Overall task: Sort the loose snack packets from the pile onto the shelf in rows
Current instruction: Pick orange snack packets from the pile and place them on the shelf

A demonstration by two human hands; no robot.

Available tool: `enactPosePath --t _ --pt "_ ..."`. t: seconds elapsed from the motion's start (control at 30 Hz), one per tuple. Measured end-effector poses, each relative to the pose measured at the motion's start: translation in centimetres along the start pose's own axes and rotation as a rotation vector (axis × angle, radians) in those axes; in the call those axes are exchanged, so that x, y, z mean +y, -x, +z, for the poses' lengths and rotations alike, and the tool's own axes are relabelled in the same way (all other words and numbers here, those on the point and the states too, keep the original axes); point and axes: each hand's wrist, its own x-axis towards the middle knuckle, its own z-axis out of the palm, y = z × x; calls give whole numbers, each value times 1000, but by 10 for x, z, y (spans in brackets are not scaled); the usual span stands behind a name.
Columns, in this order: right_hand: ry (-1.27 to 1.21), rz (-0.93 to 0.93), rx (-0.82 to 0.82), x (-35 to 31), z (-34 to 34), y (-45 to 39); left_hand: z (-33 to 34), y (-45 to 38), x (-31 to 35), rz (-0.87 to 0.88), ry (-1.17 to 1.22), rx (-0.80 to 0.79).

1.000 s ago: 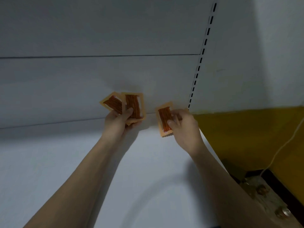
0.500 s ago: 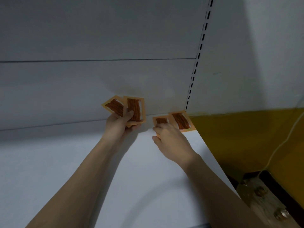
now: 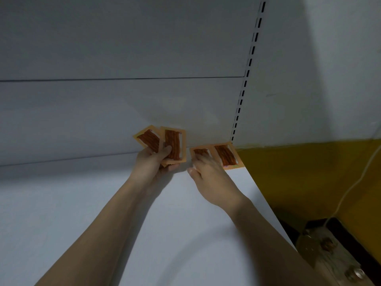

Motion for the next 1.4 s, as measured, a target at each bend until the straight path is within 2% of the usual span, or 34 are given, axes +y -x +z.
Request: enactPosePath --t 0.07,0.13,0.23,0.33,0.4,0.53,0.6,0.7,0.9,1.03,1.13,1.3,1.4 --pt "-159 42 124 -3 -4 -2 4 2 1 -9 24 -9" --pt "-414 164 239 -9 -11 -3 8 4 3 -26 30 -11" --pt "-719 292 248 -13 -13 -3 15 14 3 -67 -15 -73" --pt "-739 295 277 -13 -8 -4 24 23 1 -106 -43 -189" --pt "-745 316 320 -13 -10 -3 27 24 2 -125 -11 -206" --pt "-840 376 471 -9 -24 -1 16 10 8 -70 -6 -49" --pt "-822 404 476 -7 -26 0 4 3 11 -7 -81 22" --pt "-788 392 378 -10 -19 0 -13 -3 19 19 -158 98" --pt "-696 334 200 -21 0 -1 -28 -9 29 87 -187 108" --pt "-226 177 226 -23 2 3 -30 -10 31 85 -208 115" --pt "-13 38 232 -32 -4 5 -31 -10 31 86 -213 117" --pt "223 -94 -206 -40 1 10 -33 -10 33 78 -238 117" --pt "149 -55 -213 -41 3 10 -35 -9 34 61 -251 103"
